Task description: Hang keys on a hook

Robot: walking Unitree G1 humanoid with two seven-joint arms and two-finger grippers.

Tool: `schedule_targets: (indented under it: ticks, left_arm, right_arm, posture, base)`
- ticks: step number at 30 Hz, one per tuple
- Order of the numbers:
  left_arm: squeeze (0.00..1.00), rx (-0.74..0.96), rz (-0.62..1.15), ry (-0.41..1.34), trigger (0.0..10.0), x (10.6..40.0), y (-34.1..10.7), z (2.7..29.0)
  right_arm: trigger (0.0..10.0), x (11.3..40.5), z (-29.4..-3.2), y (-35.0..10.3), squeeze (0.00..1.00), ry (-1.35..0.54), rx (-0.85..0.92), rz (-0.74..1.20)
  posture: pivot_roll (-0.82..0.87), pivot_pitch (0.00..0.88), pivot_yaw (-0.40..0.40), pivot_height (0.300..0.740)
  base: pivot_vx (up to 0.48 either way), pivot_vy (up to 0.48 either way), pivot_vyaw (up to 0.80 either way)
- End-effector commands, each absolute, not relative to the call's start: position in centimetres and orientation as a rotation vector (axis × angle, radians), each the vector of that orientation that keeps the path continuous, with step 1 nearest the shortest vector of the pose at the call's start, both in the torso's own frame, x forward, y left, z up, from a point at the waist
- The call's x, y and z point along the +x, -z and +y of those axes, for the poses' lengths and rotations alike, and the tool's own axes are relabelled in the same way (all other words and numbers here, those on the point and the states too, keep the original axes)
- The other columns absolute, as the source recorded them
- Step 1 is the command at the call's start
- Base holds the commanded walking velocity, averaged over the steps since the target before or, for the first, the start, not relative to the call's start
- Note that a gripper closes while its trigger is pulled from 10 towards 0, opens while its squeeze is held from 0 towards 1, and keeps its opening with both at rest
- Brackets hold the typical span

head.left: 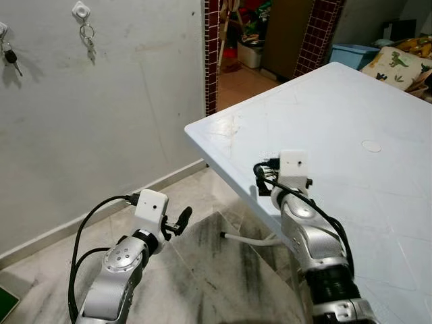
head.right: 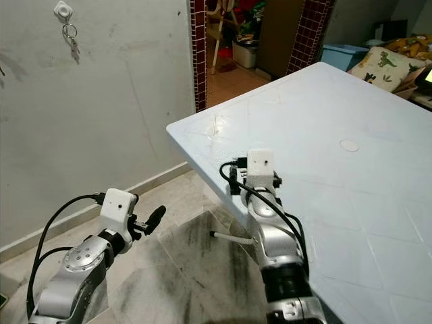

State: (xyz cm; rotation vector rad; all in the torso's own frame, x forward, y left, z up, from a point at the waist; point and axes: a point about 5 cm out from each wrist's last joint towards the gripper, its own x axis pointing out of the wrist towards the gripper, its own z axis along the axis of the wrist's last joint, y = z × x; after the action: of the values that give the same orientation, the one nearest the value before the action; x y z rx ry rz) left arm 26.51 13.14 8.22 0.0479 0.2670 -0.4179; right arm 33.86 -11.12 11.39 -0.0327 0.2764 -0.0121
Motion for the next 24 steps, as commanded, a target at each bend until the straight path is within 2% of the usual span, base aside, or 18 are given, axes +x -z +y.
schedule_targets:
  ticks: [1,16,17,18,19,20,24]
  left_arm:
    - [0.00,0.055,0.256,0.460,10.0,26.6,-8.3,12.8]
    - [0.00,0.048,0.260,0.480,10.0,27.0,-8.1,12.6]
    - [0.00,0.048,0.261,0.481,10.0,27.0,-8.1,12.6]
    - [0.00,0.047,0.261,0.482,10.0,27.0,-8.1,12.6]
    - [0.00,0.046,0.262,0.482,10.0,27.0,-8.1,12.6]
    - [0.00,0.044,0.263,0.481,10.0,27.0,-8.0,12.6]
    - [0.00,0.041,0.264,0.480,10.0,27.0,-8.0,12.7]
  right_arm:
    - [10.0,34.3,-11.1,-11.5,0.00,0.036,-0.044,0.260]
    - [10.0,35.7,-12.2,-9.3,0.00,0.121,-0.023,0.307]
    - [8.8,36.0,-12.1,-9.2,0.00,0.117,-0.013,0.301]
    - [3.4,36.0,-12.1,-9.2,0.00,0.117,-0.008,0.299]
    - [0.5,36.1,-12.1,-9.2,0.00,0.117,0.001,0.298]
    - [0.0,36.1,-12.1,-9.2,0.00,0.118,0.005,0.297]
    - [0.0,36.2,-12.0,-9.0,0.00,0.115,0.022,0.297]
  posture:
    - [0.04,0.027,-0.030,0.740]
    - [0.06,0.019,-0.031,0.740]
    - [0.06,0.018,-0.030,0.740]
    - [0.06,0.018,-0.030,0.740]
    - [0.06,0.018,-0.029,0.740]
    - [0.06,0.018,-0.029,0.740]
    - [0.07,0.019,-0.028,0.740]
  base:
    - [0.000,0.000,0.00]
    - [0.000,0.000,0.00]
    - [0.000,0.000,0.00]
    - [0.000,0.000,0.00]
    - [0.000,0.000,0.00]
    - [0.000,0.000,0.00]
    - [0.000,0.000,0.00]
